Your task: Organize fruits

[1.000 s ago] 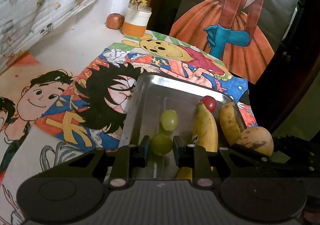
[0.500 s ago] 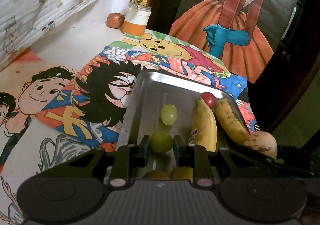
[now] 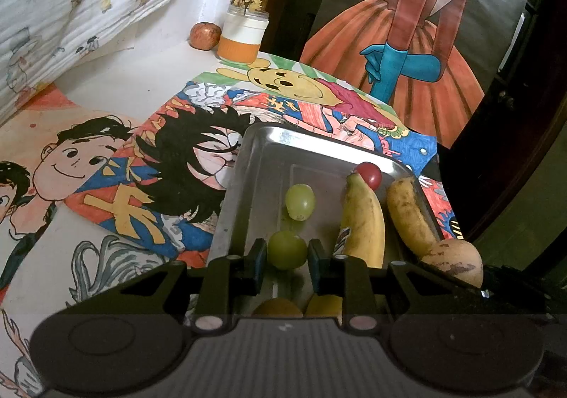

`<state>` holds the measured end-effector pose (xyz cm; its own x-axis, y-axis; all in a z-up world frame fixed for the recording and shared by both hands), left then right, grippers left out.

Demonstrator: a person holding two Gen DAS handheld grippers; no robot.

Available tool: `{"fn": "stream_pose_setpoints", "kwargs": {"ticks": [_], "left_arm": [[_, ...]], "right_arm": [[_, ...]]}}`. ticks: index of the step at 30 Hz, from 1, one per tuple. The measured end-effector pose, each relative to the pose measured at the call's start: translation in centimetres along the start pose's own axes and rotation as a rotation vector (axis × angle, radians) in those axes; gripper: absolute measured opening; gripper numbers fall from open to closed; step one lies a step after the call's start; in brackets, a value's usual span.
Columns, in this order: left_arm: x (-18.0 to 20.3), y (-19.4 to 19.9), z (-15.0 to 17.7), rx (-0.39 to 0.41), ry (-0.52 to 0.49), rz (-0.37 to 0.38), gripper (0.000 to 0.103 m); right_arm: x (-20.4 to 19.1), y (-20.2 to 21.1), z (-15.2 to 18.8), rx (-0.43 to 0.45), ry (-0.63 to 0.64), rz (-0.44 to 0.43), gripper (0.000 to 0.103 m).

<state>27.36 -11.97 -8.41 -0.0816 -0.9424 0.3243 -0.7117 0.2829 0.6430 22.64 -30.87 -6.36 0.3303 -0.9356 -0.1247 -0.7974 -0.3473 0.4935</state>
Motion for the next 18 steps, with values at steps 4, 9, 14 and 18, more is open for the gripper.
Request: {"fn": "stream_pose_setpoints", "kwargs": {"ticks": [4,9,14,18], "left_arm": [[-0.05,0.05,0.02,0.002,-0.002,0.001,0.03],[-0.05,0.08,0.06,0.003,-0.002,0.001,0.03],[-0.06,0.09,0.07,0.003,-0.002,0.001,0.03],[-0.07,0.22,0.05,0.006,-0.004,-0.001,0.031]], "right_arm": [[-0.33,-0.12,0.17,0.001,0.018,-0.006,0.054],[-0.53,-0.16,0.17,0.001,0.015,-0.008,0.054],[-0.38,-0.11,0.17,0.002,0.021,-0.01,0.056],[-0.91,0.13,0.16,0.016,0.043,-0.004,0.056]]}}
Point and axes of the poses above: each gripper's, at about its wrist camera, not at the fingertips, and y roughly against the way its jaws point, x to its right, z to its underside, the point moved 6 cm from there along -y, roughly the way its jaws point, and after that the axes turned 4 degrees about y, right-handed, at the moved point
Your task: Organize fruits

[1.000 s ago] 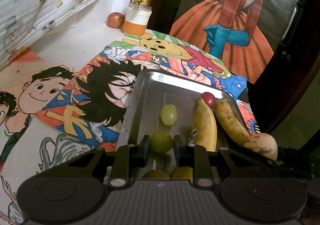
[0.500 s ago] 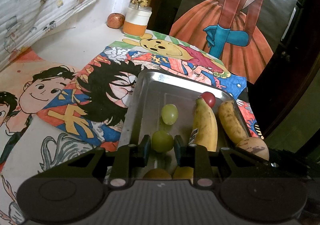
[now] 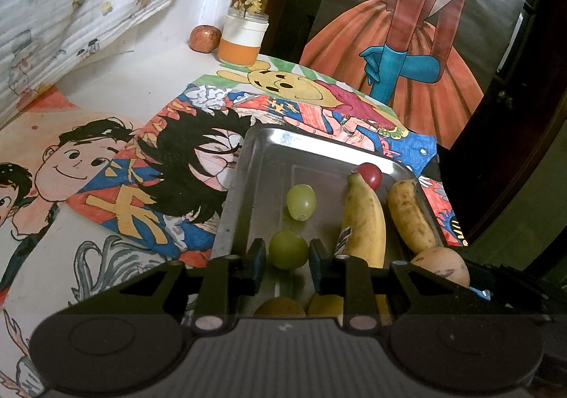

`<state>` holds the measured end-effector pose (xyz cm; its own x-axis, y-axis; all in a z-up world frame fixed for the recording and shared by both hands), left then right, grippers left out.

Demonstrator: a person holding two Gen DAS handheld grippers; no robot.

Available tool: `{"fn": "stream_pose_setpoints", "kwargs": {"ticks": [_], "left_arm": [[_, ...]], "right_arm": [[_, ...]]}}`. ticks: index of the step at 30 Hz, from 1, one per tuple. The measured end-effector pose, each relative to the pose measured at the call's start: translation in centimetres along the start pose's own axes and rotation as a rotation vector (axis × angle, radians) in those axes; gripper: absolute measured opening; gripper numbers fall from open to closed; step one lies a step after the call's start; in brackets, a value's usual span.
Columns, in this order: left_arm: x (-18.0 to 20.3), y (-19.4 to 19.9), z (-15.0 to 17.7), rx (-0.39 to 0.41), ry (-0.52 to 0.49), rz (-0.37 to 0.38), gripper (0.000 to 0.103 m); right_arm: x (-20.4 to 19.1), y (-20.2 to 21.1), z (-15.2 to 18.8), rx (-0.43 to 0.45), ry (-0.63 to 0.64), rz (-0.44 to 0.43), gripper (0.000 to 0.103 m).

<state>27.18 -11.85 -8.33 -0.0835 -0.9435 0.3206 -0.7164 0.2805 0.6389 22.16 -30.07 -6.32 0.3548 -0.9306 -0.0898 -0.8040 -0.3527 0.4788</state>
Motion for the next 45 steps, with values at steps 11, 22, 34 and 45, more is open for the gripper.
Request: {"fn": "stream_pose_setpoints", "kwargs": {"ticks": [11,22,34,45], "left_arm": [[-0.2,1.2,-0.6,0.053,0.014,-0.009,0.046],[-0.8,3.3,-1.3,0.125,0.044,-0.044,0.085],[-1.6,5.1,-1.3,0.156,0.096,-0.062,0.103],[-1.6,6.5,-0.8,0.174,0.098,-0.078,0.103]], "right_arm": [[-0.5,1.3,-0.6,0.058,0.014,0.014,0.064],[-0.7,2.8,-0.9,0.095,-0.013,0.037,0.089],[-1.2,4.1,-1.1,0.119,-0.022,0.04,0.102],[-1.5,5.4,-1.0,0.135,-0.037,0.057,0.102]]}}
Point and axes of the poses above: each gripper's, at about its wrist camera, not at the fingertips, and y roughly against the way its jaws point, x to its right, z to its underside, the point moved 6 cm from there along -y, roughly the way its jaws point, and after that the axes turned 4 degrees about y, right-handed, at the moved point
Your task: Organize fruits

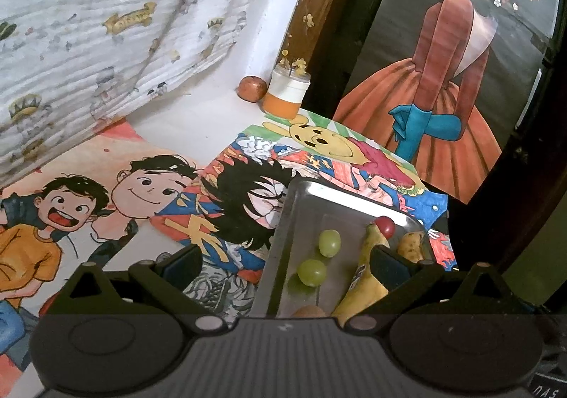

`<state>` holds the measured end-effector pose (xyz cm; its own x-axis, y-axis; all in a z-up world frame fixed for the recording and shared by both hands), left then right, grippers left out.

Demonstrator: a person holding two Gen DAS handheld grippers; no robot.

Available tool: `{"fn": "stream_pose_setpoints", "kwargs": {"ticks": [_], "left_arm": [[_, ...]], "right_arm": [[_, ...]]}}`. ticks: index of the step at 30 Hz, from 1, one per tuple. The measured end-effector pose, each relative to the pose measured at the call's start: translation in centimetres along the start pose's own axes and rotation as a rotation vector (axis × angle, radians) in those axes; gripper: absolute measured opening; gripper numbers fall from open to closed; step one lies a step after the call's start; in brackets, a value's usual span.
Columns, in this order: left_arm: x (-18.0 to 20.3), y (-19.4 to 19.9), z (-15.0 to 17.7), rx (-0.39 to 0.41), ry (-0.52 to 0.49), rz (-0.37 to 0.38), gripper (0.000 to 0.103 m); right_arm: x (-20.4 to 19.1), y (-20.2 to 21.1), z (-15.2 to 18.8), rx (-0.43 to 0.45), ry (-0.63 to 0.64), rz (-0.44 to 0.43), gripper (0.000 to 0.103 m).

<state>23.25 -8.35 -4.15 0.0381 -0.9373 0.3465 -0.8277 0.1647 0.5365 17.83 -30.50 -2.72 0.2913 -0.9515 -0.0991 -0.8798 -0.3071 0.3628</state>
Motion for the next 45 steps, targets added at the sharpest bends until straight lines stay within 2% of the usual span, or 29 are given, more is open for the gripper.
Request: {"fn": "stream_pose_setpoints", "kwargs": {"ticks": [11,24,32,45], "left_arm": [[-0.3,1.5,0.3,0.021,-0.008,-0.01,0.103],[-0.7,4.3,1.1,0.116,-0.054,-0.041,0.103],[-1.1,6.2,1.7,0.16,-0.104,-0.041,0.103],[-2.5,9.4,3.2,0.189,-0.119,-0.003,0.103]], "right_arm": [[-0.5,1.3,-0.1,0.019,-0.004,0.013,0.102],[-0.8,3.2,0.3,0.002,-0.035,0.113,0.102],[-1.8,4.5,0.8,-0.008,-0.049,0.134,0.102],[-4.0,8.3,1.1,0.074,-0.069,0.228,0.102]]}}
Point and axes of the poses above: each gripper's, at about its wrist camera, not at the fingertips, and y roughly against the way its jaws point, x to its right, z to its underside, the point moved 6 cm from there along -y, roughly the way its jaws point, and after that the axes turned 4 degrees about y, right-handed, at the moved point
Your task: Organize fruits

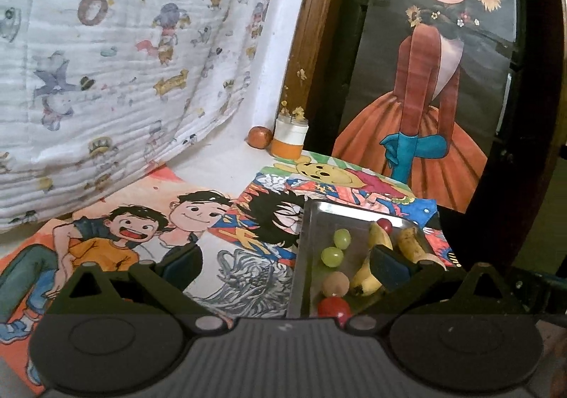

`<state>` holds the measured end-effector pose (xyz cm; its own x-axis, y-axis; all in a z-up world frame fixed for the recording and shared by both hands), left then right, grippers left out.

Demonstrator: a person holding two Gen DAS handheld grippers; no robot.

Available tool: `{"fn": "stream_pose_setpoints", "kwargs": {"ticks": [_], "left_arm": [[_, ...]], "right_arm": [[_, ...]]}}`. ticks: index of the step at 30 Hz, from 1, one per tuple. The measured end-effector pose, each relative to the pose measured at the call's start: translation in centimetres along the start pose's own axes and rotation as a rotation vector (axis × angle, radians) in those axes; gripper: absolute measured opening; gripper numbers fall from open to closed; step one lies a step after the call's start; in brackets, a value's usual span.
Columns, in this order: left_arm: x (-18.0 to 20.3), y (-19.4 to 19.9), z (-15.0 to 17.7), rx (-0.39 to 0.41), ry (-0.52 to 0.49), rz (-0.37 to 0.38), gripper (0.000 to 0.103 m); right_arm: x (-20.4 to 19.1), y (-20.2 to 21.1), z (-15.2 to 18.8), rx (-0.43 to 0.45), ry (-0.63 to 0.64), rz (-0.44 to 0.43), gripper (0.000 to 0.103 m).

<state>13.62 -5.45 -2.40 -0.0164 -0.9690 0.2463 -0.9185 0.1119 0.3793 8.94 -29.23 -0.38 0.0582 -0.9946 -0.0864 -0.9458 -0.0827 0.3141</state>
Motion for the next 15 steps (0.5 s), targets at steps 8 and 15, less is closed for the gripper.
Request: {"fn": "stream_pose_setpoints", "kwargs": {"ticks": [8,15], "left_arm": [[-1.3,1.9,0.8,0.02,-0.026,-0.004,0.103],[-1.9,3.6,2.1,0.03,-0.036,0.0,0.103]], "right_arm": [[-0.3,2.4,1.3,0.017,-0.02,0.051,0.102],[-1.1,4.0,2.5,0.035,0.012,0.055,0.102]]}}
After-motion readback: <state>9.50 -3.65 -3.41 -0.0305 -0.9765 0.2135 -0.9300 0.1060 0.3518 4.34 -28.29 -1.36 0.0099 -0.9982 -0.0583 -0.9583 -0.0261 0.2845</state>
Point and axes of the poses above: each gripper's, at about its wrist camera, not at the fingertips, and y roughly against the way its jaws point, x to its right, z to its underside, the point moved 6 cm from there along -y, roughly the way its jaws point, and after that the axes turned 4 degrees about y, right-handed, at the moved point
